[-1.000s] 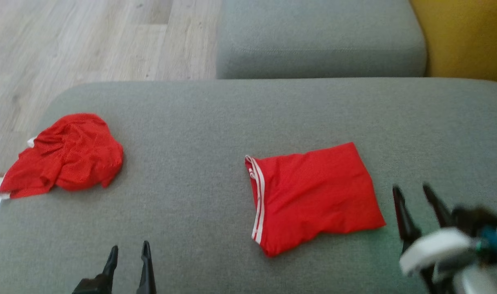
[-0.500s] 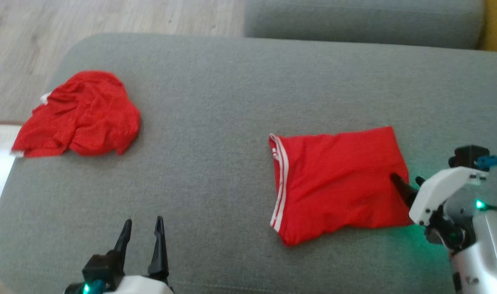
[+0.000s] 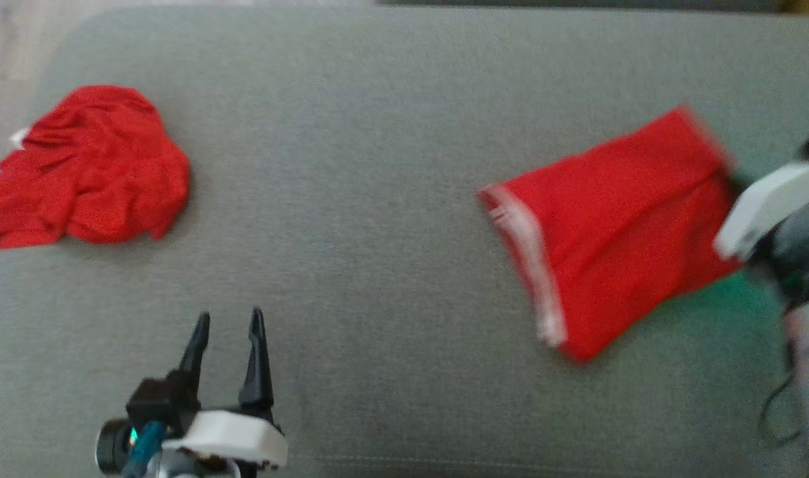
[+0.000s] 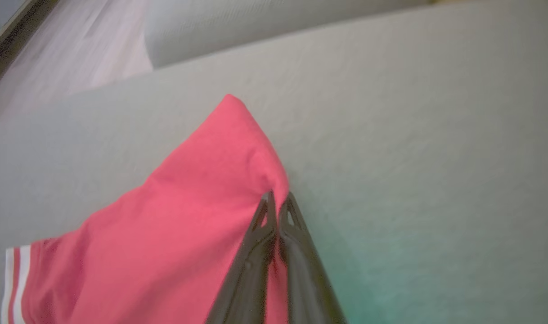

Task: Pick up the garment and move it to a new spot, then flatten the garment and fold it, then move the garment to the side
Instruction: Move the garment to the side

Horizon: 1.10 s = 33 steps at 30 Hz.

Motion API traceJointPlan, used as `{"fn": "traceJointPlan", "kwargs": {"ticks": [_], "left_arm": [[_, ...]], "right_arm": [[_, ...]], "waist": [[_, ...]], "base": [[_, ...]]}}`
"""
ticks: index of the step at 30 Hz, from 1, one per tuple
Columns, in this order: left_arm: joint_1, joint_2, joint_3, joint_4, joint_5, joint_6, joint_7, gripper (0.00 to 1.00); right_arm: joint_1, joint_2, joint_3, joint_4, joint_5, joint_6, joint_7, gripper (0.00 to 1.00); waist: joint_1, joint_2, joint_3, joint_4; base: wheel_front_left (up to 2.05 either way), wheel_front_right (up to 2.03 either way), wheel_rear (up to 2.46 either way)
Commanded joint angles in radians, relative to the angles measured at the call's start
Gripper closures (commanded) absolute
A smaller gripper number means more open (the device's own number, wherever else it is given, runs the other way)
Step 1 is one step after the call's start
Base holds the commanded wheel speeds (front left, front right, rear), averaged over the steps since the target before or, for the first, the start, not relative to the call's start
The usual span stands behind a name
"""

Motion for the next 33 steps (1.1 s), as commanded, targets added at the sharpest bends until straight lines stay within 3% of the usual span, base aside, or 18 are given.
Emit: {"fn": "traceJointPlan", "kwargs": {"ticks": [1, 10, 15, 22, 23, 24, 25, 33], "left_arm": [[-0.050, -0.006, 0.034, -0.040, 0.013, -0.003, -0.012, 0.00], [-0.102, 0.005, 0.052, -0.088, 0.063, -0.030, -0.012, 0.00], [-0.104, 0.014, 0.060, -0.097, 0.074, -0.034, -0.012, 0.00], [-0.109, 0.013, 0.060, -0.099, 0.080, -0.036, -0.012, 0.00], [-0.109, 0.012, 0.060, -0.098, 0.080, -0.036, -0.012, 0.00], [-0.108, 0.012, 0.060, -0.097, 0.079, -0.035, -0.012, 0.00], [-0.107, 0.011, 0.060, -0.096, 0.079, -0.034, -0.012, 0.00], [-0.096, 0.003, 0.056, -0.091, 0.058, -0.023, -0.012, 0.00]], "right_arm": [[-0.083, -0.049, -0.010, -0.032, -0.029, 0.007, -0.027, 1.00], [-0.274, -0.217, -0.275, 0.038, -0.253, 0.007, -0.126, 1.00], [-0.313, -0.216, -0.393, 0.060, -0.377, 0.007, -0.177, 1.00], [-0.336, -0.203, -0.472, 0.051, -0.558, 0.007, -0.251, 1.00], [-0.337, -0.200, -0.479, 0.052, -0.583, 0.007, -0.257, 0.75], [-0.337, -0.198, -0.478, 0.052, -0.605, 0.007, -0.268, 0.18], [-0.336, -0.196, -0.477, 0.051, -0.622, 0.007, -0.282, 0.00], [-0.305, -0.164, -0.424, 0.015, -0.630, 0.007, -0.447, 0.00]], "waist": [[0.0000, 0.0000, 0.062, -0.053], [0.0000, 0.0000, 0.220, -0.147], [0.0000, 0.0000, 0.243, -0.163], [0.0000, 0.0000, 0.239, -0.159], [0.0000, 0.0000, 0.236, -0.159], [0.0000, 0.0000, 0.232, -0.158], [0.0000, 0.0000, 0.228, -0.157], [0.0000, 0.0000, 0.158, -0.149]], "base": [[0.00, 0.00, 0.00], [0.00, 0.00, 0.00], [0.00, 0.00, 0.00], [0.00, 0.00, 0.00], [0.00, 0.00, 0.00], [0.00, 0.00, 0.00], [0.00, 0.00, 0.00], [0.00, 0.00, 0.00]]}}
